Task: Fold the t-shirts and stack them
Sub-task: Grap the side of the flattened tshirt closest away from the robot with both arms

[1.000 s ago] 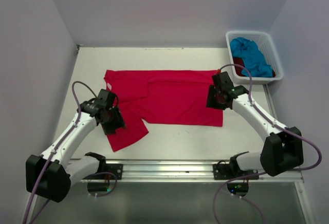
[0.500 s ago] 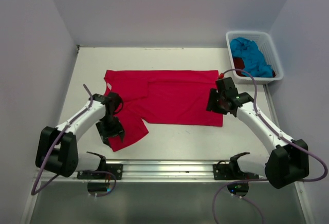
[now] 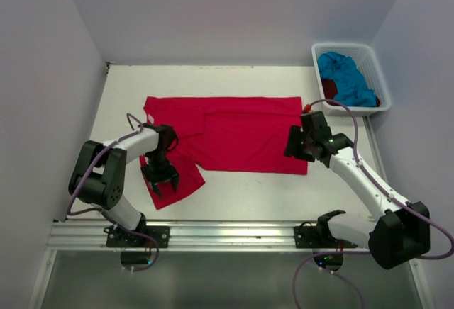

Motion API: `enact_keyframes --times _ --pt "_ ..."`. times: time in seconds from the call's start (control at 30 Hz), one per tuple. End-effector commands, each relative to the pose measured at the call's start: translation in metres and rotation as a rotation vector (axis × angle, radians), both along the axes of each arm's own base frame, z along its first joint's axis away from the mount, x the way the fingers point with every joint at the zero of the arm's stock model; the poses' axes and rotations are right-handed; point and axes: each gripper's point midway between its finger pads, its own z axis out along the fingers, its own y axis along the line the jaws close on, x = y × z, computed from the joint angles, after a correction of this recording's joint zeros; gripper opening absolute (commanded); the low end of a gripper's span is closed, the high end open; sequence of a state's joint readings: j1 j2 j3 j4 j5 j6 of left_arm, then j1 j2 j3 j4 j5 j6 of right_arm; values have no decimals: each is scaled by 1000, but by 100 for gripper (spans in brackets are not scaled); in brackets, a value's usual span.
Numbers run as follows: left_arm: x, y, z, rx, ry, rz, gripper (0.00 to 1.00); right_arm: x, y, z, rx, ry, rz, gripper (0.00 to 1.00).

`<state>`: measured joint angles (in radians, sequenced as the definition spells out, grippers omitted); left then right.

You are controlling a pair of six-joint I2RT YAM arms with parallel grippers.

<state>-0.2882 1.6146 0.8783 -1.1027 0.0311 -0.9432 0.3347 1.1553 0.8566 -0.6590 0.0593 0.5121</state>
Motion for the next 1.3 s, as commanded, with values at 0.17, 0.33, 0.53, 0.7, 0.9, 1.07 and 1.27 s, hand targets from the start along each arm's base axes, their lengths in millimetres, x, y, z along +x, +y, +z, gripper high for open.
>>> enact_keyframes --times 0.17,0.33,0.53,0.7,0.9,1.07,1.27 --pt "-16 -1 -24 -22 -2 70 56 3 -3 7 -1 -39 -3 53" --pt "-15 0 -22 -23 -17 61 54 3 -8 6 -22 -32 -27 52" --pt "6 0 -3 -25 -130 54 49 4 -19 -9 -84 -2 -74 49" --pt "2 0 -10 -40 -121 20 7 5 -24 -32 -110 45 -130 32" --pt "-7 -2 -20 -75 -106 -4 0 1 -31 -55 -146 89 -180 30" --pt "-14 -2 -19 -85 -90 -11 0 2 -34 -62 -163 102 -194 30" --pt "-1 -7 3 -108 -168 -4 21 5 -33 -65 -170 107 -184 31"
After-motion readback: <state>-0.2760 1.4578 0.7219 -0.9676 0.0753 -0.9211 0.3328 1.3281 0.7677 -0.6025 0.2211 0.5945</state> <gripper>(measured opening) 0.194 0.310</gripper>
